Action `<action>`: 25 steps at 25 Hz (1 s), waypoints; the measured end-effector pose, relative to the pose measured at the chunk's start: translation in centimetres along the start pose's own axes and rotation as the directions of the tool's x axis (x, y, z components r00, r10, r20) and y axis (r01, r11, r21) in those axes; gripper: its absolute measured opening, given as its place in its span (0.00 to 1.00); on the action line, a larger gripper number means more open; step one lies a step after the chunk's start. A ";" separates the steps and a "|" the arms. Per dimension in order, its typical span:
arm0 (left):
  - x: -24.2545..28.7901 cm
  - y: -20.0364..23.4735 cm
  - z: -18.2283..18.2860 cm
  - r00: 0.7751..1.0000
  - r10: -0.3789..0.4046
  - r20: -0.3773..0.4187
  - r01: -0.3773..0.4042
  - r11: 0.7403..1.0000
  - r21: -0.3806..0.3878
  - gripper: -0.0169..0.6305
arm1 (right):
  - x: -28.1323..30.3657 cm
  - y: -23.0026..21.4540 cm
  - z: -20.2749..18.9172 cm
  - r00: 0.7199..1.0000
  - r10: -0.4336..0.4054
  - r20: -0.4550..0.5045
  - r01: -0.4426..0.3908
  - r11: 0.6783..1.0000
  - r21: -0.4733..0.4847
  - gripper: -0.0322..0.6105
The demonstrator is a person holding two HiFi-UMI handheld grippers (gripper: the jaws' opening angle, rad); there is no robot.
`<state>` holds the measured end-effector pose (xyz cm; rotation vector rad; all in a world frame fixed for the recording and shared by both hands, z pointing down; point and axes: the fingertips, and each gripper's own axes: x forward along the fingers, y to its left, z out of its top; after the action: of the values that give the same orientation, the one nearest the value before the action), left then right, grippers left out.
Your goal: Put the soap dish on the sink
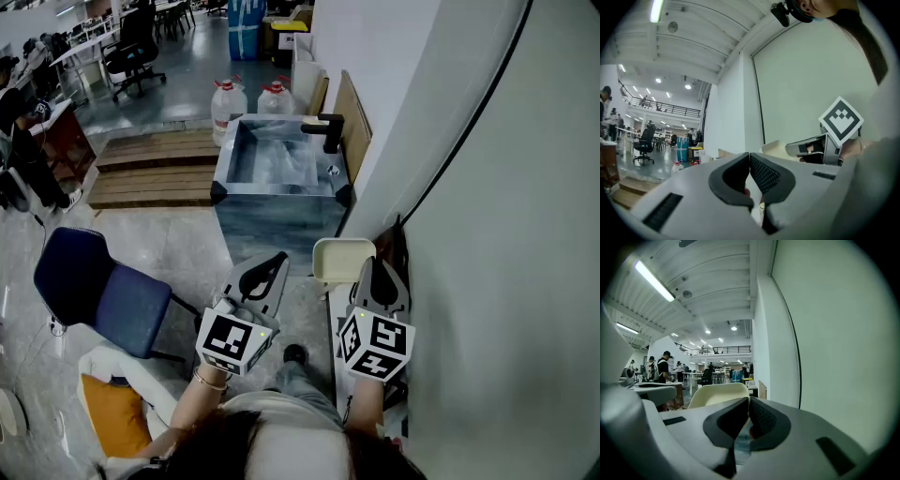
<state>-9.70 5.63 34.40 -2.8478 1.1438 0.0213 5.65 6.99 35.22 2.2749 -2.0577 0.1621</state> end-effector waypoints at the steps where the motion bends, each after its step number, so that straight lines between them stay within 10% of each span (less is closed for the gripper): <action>1: 0.3 0.0 0.0 1.000 -0.002 0.000 0.002 1.000 0.000 0.04 | 0.2 -0.1 0.0 1.000 -0.001 0.001 0.001 1.000 0.002 0.10; 25: 11.7 1.2 -0.6 0.999 0.025 -0.029 -0.025 1.000 0.004 0.04 | 10.0 -6.4 0.8 0.999 0.042 -0.010 -0.041 0.999 0.021 0.10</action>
<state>-2.08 -3.35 34.49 -2.8393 1.1836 -0.0208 13.05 -2.34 35.82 2.2387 -2.1089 0.1981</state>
